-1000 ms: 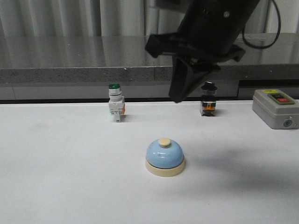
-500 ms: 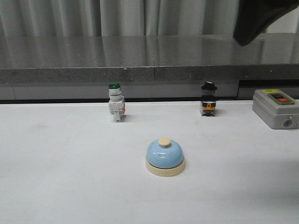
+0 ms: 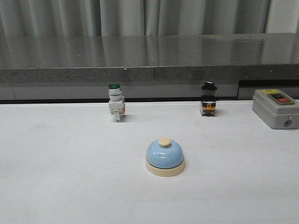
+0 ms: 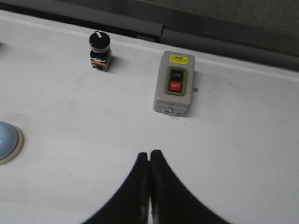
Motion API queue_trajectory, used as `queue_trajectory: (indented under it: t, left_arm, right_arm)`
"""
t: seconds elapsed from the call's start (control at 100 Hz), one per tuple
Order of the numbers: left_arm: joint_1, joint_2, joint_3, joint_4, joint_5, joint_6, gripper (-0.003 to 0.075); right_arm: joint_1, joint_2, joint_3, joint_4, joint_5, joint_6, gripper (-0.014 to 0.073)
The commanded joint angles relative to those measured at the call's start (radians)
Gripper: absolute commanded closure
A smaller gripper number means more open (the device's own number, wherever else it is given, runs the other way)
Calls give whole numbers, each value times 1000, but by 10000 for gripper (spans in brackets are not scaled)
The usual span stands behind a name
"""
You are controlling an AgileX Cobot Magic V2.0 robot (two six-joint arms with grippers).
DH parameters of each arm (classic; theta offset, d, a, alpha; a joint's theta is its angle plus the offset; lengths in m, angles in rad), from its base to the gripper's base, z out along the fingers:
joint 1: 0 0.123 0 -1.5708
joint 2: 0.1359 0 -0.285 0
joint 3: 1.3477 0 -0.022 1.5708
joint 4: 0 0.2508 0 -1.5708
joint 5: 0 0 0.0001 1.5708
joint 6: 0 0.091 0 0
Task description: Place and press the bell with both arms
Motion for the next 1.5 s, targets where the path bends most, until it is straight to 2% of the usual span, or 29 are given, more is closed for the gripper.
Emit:
queue_trajectory:
  t: [0.0, 0.57, 1.49]
  left_arm:
    - [-1, -29, 43, -1, -81, -9, 741]
    - [-1, -29, 43, -1, -81, -9, 741]
    - [-1, -29, 43, -1, -81, -9, 741]
  right_arm:
    - [-34, -80, 15, -30, -82, 5, 654]
    - [-42, -494, 250, -18, -200, 5, 654]
    - [-42, -511, 253, -18, -195, 5, 654]
